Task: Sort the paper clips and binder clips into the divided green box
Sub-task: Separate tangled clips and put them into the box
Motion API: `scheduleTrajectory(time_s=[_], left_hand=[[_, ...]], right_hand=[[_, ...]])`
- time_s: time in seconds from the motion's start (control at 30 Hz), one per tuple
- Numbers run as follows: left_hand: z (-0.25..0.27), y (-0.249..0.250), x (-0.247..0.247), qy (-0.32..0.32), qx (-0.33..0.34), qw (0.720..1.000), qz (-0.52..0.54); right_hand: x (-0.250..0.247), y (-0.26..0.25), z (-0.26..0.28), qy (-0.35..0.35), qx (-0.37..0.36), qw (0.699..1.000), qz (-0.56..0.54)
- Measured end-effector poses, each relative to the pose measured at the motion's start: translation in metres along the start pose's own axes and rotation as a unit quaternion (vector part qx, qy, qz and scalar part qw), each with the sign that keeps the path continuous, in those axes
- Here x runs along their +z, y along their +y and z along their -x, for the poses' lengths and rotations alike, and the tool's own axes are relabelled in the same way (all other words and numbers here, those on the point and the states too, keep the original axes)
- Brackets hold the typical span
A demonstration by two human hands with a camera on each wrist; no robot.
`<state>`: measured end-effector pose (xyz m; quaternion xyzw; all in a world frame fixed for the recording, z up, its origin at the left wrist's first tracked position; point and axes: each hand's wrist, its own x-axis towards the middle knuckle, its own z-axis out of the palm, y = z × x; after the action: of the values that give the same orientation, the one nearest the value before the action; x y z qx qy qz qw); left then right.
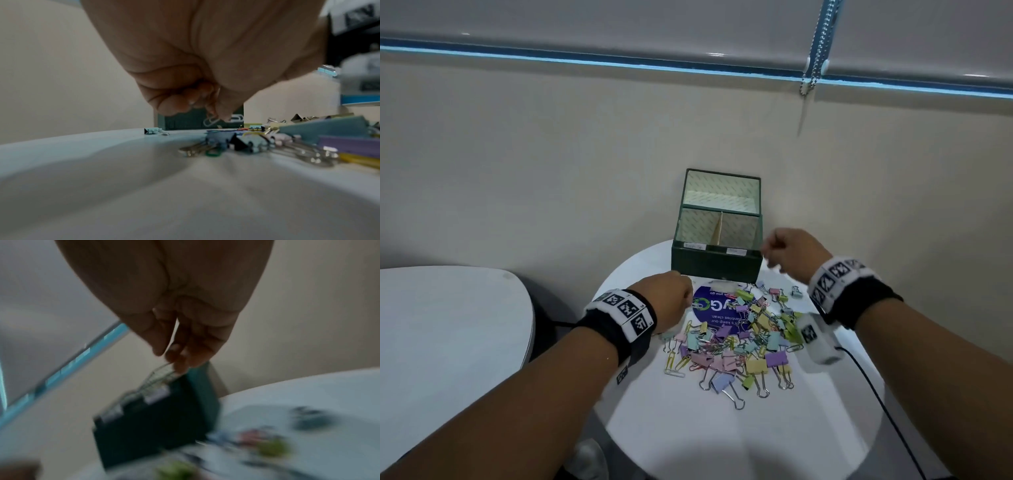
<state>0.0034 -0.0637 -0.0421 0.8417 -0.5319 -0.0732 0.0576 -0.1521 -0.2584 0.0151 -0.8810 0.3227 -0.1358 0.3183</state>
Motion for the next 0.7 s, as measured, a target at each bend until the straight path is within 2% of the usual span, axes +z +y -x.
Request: scheduleTrajectory(time_s=[0.1, 0.17, 0.33, 0.5, 0.7], left_hand=[[-0.003, 0.0, -0.004, 0.024, 0.006, 1.0, 0.016], [-0.006, 0.002, -0.011, 0.033, 0.004, 0.999, 0.012], [-0.036, 0.017, -0.043, 0.059, 0.007, 0.997, 0.056], [-0.084, 0.045, -0.066, 0.094, -0.036, 0.986, 0.134], [-0.124, 0.077, -0.069, 0.064, -0.053, 0.993, 0.084]], right_hand=[[0.004, 0.034, 0.018, -0.117, 0.01, 0.977, 0.179], [0.004, 0.051, 0.024, -0.141, 0.033, 0.966, 0.214], [0.003, 0.071, 0.023, -0.115, 0.056, 0.967, 0.219], [0.006, 0.08, 0.019, -0.092, 0.059, 0.974, 0.198], [0.006, 0.086, 0.017, -0.087, 0.059, 0.979, 0.176]])
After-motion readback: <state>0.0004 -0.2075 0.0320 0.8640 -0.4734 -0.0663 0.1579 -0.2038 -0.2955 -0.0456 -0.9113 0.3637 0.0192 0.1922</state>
